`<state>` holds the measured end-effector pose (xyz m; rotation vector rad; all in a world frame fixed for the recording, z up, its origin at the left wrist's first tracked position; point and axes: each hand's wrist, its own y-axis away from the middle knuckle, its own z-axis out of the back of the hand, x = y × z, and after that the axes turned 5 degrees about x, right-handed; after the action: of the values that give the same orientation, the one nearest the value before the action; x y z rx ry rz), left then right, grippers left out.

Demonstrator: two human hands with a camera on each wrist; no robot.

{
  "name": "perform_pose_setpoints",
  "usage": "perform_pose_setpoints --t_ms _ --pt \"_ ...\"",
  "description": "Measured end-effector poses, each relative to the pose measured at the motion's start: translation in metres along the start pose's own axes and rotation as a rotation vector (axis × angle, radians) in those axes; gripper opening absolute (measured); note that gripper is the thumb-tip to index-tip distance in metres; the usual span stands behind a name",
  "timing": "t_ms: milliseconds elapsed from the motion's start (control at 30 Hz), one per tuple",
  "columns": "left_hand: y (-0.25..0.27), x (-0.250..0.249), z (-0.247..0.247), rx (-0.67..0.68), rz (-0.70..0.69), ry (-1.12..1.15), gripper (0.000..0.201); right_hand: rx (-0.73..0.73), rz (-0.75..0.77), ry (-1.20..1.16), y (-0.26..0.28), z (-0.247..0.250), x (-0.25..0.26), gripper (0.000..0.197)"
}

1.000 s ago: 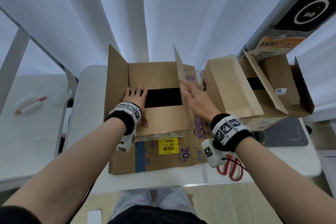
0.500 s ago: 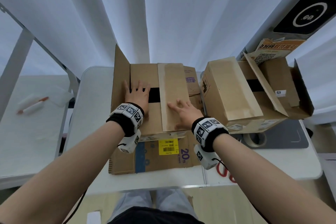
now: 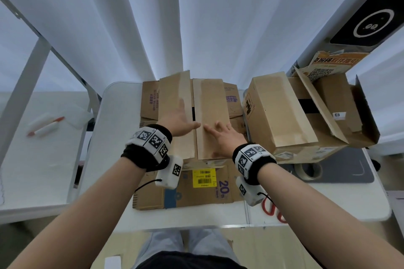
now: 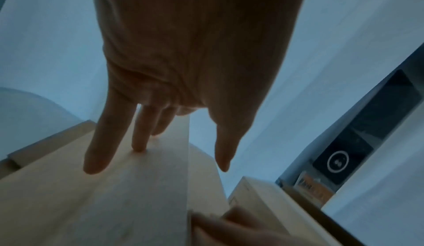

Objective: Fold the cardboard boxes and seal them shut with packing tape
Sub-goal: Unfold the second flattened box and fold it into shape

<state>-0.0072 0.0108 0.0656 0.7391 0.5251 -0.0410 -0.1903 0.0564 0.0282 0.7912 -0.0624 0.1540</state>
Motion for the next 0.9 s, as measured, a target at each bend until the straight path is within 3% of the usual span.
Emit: perform_pose_setpoints --t_ms 133,333,433,633,767,833,900 --pt "-0.014 0.004 -0.026 0.07 -0.026 -0.172 0.091 -0.015 0.006 -0.026 0.001 -0.004 -0.002 0.1" --pt "-0.021 -0.015 -0.037 0.052 -0.081 -0.546 0.105 -0.038 0.013 -0.081 0.002 -0.008 -0.003 0.096" --pt "-0.024 -0.029 -0.039 0.087 -0.062 -0.683 0.098 -0.05 0.007 -0.125 0.002 -0.009 -0.002 0.097" --pt "-0.037 -0.041 -0.048 0.115 0.024 -0.645 0.117 -0.103 0.0 -0.244 -0.001 -0.015 -0.004 0.096" --pt "-0.049 -0.041 -0.059 0.09 0.07 -0.606 0.116 -0.159 0.008 -0.369 0.0 -0.022 -0.004 0.088" --pt "-0.052 -0.041 -0.061 0.087 0.09 -0.609 0.118 -0.224 0.014 -0.45 0.001 -0.026 -0.007 0.078" --pt "-0.053 -0.042 -0.061 0.107 0.092 -0.643 0.128 -0.391 0.004 -0.532 0.0 -0.031 -0.013 0.051"
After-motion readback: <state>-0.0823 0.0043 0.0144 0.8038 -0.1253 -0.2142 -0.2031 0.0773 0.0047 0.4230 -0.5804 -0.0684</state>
